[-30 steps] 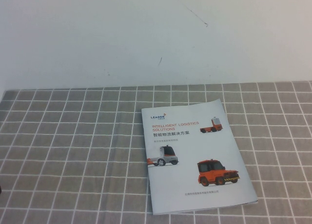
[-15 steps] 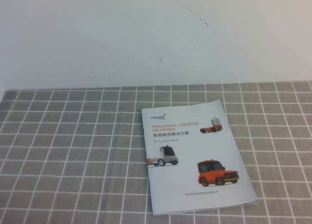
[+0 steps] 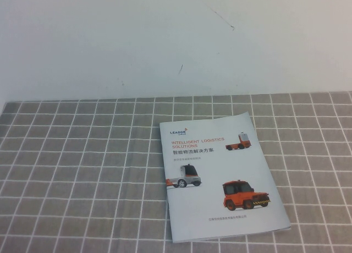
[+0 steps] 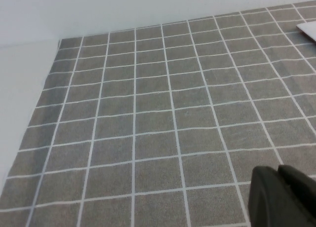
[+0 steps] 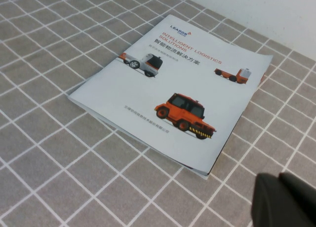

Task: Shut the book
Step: 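Close the open booklet and leave it lying on the table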

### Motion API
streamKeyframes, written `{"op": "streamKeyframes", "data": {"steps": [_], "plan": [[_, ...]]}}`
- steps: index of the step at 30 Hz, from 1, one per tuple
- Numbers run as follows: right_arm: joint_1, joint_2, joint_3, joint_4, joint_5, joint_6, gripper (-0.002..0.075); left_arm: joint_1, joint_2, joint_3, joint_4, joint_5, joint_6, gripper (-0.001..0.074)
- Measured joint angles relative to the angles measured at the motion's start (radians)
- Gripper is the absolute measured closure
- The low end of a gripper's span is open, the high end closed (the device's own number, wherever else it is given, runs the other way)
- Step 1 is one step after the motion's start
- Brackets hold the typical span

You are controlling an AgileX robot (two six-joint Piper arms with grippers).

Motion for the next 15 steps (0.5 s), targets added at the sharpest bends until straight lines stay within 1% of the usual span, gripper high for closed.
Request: {"op": "streamKeyframes", "data": {"steps": [8, 15], "plan": [[0.000, 0.000, 0.000, 0.000, 0.000, 0.000, 0.0729, -0.012, 0.000, 0.000, 0.007, 0.000, -0.142, 0.0738], [0.000, 0.000, 0.000, 0.000, 0.000, 0.000, 0.0729, -0.012, 0.000, 0.000, 0.011, 0.000, -0.163, 0.0738]]}}
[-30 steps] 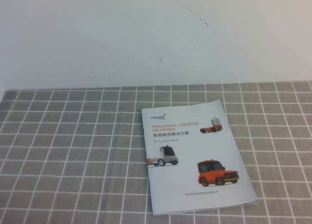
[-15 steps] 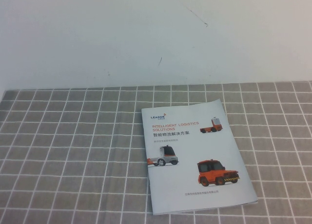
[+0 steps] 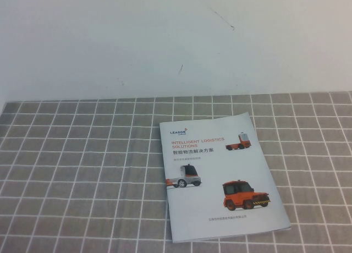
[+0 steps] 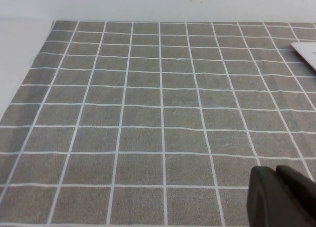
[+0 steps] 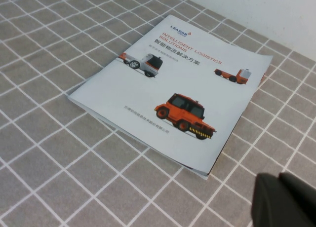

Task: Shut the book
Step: 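Close the open booklet and leave it lying on the table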

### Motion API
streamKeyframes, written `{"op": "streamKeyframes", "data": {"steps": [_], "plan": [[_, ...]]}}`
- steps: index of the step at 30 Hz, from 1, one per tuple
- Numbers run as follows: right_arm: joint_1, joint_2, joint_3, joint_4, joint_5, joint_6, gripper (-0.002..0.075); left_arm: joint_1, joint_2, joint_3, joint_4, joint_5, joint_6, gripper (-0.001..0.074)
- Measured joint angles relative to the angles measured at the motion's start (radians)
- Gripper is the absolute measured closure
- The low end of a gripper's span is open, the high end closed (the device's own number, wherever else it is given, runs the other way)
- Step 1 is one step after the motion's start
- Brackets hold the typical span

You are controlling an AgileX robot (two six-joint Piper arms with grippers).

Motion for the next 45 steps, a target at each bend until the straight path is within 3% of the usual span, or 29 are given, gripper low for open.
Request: {"op": "streamKeyframes", "data": {"steps": [19, 27, 29, 36, 40, 45], "plan": [[0.000, 0.000, 0.000, 0.000, 0.000, -0.002, 0.0729, 0.000, 0.000, 0.000, 0.000, 0.000, 0.000, 0.0738], [0.010, -0.029, 0.051, -0.029, -0.267, 0.004, 0.0729, 0.000, 0.000, 0.000, 0.000, 0.000, 0.000, 0.0738], [0.007, -0.051, 0.063, -0.092, -0.286, 0.084, 0.0729, 0.000, 0.000, 0.000, 0.000, 0.000, 0.000, 0.0738], [-0.054, -0.175, 0.105, -0.576, -0.201, 0.637, 0.0729, 0.000, 0.000, 0.000, 0.000, 0.000, 0.000, 0.0738], [-0.107, -0.254, 0.178, -0.682, -0.259, 0.715, 0.0729, 0.000, 0.000, 0.000, 0.000, 0.000, 0.000, 0.0738], [-0.170, -0.274, 0.312, -0.688, -0.405, 0.727, 0.0729, 0.000, 0.000, 0.000, 0.000, 0.000, 0.000, 0.0738]]}}
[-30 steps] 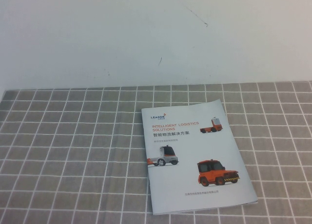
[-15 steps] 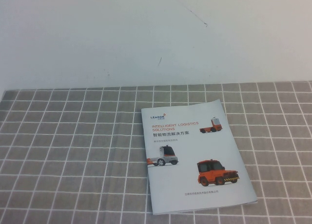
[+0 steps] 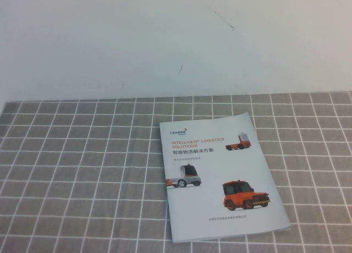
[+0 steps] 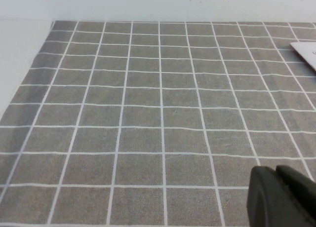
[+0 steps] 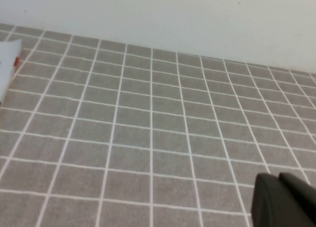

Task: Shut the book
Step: 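Close the open booklet and leave it lying on the table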

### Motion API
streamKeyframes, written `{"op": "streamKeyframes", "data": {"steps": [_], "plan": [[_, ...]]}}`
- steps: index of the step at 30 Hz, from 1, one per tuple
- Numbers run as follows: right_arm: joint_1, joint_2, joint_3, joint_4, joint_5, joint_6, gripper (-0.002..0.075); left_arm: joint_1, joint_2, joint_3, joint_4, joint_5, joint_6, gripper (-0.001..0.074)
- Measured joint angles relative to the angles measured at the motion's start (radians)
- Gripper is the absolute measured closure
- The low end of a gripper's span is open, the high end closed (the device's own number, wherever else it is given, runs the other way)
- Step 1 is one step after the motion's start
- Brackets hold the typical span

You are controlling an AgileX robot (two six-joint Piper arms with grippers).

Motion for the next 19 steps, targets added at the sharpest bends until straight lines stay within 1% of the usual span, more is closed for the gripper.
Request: {"op": "streamKeyframes", "data": {"steps": [2, 4, 12, 17, 19], "plan": [[-0.015, 0.000, 0.026, 0.000, -0.025, 0.002, 0.0729, 0.000, 0.000, 0.000, 0.000, 0.000, 0.000, 0.0738], [-0.022, 0.000, 0.033, 0.000, -0.004, -0.006, 0.0729, 0.000, 0.000, 0.000, 0.000, 0.000, 0.000, 0.0738], [-0.023, 0.000, 0.033, 0.000, 0.007, -0.099, 0.0729, 0.000, 0.000, 0.000, 0.000, 0.000, 0.000, 0.0738], [0.042, 0.000, 0.031, 0.000, 0.009, -0.063, 0.0729, 0.000, 0.000, 0.000, 0.000, 0.000, 0.002, 0.0738], [0.050, 0.000, 0.031, 0.000, 0.009, -0.035, 0.0729, 0.000, 0.000, 0.000, 0.000, 0.000, 0.002, 0.0738]]}}
